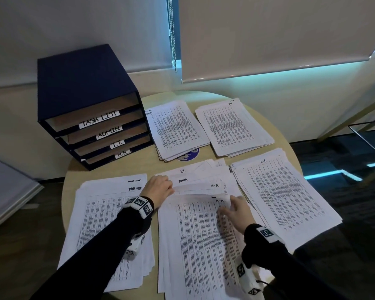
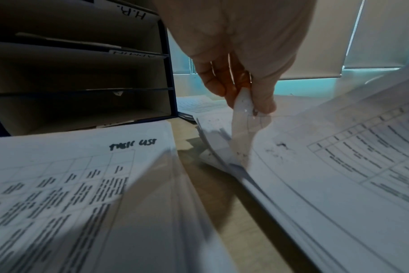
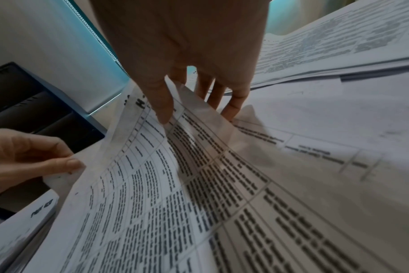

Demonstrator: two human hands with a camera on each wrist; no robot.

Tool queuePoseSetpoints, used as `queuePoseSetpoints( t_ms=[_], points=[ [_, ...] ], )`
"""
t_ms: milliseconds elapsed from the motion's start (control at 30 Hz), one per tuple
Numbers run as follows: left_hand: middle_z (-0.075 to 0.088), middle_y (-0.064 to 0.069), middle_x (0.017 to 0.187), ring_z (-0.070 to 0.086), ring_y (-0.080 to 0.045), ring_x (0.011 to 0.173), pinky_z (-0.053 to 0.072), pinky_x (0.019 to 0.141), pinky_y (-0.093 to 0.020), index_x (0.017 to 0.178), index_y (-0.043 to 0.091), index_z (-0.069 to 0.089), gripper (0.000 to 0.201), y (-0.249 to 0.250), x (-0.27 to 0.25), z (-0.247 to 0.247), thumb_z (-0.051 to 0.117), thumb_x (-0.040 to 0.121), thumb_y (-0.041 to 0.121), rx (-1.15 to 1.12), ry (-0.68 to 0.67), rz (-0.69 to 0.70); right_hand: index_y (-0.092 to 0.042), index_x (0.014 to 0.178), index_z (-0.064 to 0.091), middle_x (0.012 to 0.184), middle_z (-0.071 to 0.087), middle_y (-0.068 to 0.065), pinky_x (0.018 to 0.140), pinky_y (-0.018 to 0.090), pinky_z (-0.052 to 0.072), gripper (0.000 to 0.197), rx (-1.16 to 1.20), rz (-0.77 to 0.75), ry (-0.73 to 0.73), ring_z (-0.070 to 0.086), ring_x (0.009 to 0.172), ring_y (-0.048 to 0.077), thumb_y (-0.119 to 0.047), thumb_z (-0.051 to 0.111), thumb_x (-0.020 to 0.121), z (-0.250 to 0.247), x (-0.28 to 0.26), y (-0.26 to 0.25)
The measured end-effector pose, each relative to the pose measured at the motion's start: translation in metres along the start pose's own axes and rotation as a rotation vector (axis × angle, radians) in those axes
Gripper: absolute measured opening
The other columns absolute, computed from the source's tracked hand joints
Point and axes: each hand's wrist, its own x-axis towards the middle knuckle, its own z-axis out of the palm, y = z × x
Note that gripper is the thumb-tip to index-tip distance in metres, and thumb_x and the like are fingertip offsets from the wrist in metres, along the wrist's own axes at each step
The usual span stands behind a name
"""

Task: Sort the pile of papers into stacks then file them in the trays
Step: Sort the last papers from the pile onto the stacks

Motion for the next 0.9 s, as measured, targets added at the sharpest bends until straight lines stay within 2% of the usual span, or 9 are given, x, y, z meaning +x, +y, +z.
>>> queuePoseSetpoints(
  t_ms=[167,233,367,467,533,600,700,800,900],
  points=[
    [0.06,0.006,0.099,0.055,-0.01,0.093,0.041,0.085,-0.022,0.103,0.016,0.071,0.017,0.001,-0.015,0.005,0.058,0.094,0.023,-0.402,-0.068,-0.01,-0.011,0.114,0.066,0.128,0.043,0.002,0.108,0.04,0.034,0.037,0.04,-0.007,0.03,0.039,0.121,0.021,-0.02,0.075,0.078,-0.001,0.0,0.002],
    [0.066,0.006,0.098,0.059,-0.009,0.092,0.043,0.084,-0.022,0.099,0.017,0.074,0.015,0.002,-0.02,0.004,0.06,0.093,0.014,-0.515,-0.101,-0.04,-0.01,0.116,0.065,0.128,0.047,0.0,0.105,0.035,0.036,0.039,0.102,0.001,0.028,0.044,0.12,0.018,-0.018,0.074,0.079,-0.002,0.0,0.003],
    [0.071,0.004,0.098,0.063,-0.011,0.095,0.048,0.09,-0.027,0.093,0.019,0.075,0.019,-0.002,-0.023,0.008,0.058,0.092,0.011,-0.569,-0.161,-0.071,-0.011,0.096,0.067,0.097,0.07,0.003,0.07,0.018,0.045,0.015,0.217,0.025,-0.017,0.064,0.091,0.018,-0.013,0.071,0.082,-0.003,-0.004,0.0],
    [0.071,0.005,0.098,0.063,-0.011,0.094,0.049,0.091,-0.03,0.097,0.019,0.073,0.016,-0.003,-0.023,0.008,0.058,0.093,0.018,-0.578,-0.165,-0.102,-0.011,0.091,0.065,0.087,0.071,0.001,0.077,0.034,0.053,0.009,0.228,0.018,0.0,0.066,0.086,0.023,-0.012,0.069,0.083,-0.001,-0.006,0.0],
    [0.065,0.004,0.103,0.059,-0.013,0.095,0.046,0.087,-0.027,0.109,0.018,0.068,0.019,0.0,-0.019,0.007,0.054,0.097,0.024,-0.611,-0.119,-0.173,-0.007,0.093,0.062,0.088,0.07,0.005,0.076,0.035,0.051,0.009,0.216,0.02,0.035,0.064,0.088,0.031,-0.011,0.066,0.086,-0.002,-0.007,-0.002],
    [0.054,0.0,0.118,0.055,-0.015,0.104,0.044,0.092,-0.029,0.125,0.018,0.056,0.028,0.0,-0.011,0.009,0.046,0.1,0.026,-0.608,-0.021,-0.261,-0.003,0.105,0.06,0.098,0.065,0.01,0.077,0.032,0.047,0.017,0.179,0.01,0.059,0.059,0.098,0.036,-0.01,0.061,0.09,-0.005,-0.009,-0.008],
    [0.038,-0.007,0.134,0.043,-0.023,0.125,0.035,0.107,-0.037,0.14,0.015,0.04,0.042,-0.006,0.003,0.017,0.046,0.099,0.024,-0.449,-0.022,-0.32,0.007,0.133,0.044,0.123,0.056,0.022,0.097,0.04,0.039,0.045,0.109,0.053,0.045,0.049,0.118,0.038,-0.011,0.056,0.094,-0.014,-0.006,-0.011],
    [0.043,-0.004,0.126,0.038,-0.024,0.123,0.033,0.106,-0.037,0.132,0.019,0.049,0.04,-0.007,0.009,0.021,0.056,0.093,0.026,-0.364,-0.093,-0.299,0.0,0.139,0.039,0.126,0.054,0.023,0.098,0.038,0.039,0.05,0.03,0.088,0.018,0.051,0.117,0.034,-0.013,0.056,0.094,-0.025,0.0,-0.011],
    [0.045,0.003,0.109,0.047,-0.016,0.112,0.041,0.099,-0.032,0.112,0.024,0.059,0.024,0.003,0.005,0.023,0.062,0.088,0.019,-0.394,0.009,-0.242,-0.005,0.142,0.037,0.126,0.056,0.017,0.1,0.037,0.039,0.053,-0.043,0.115,-0.013,0.051,0.118,0.03,-0.014,0.057,0.093,-0.037,0.002,-0.006]
  ],
)
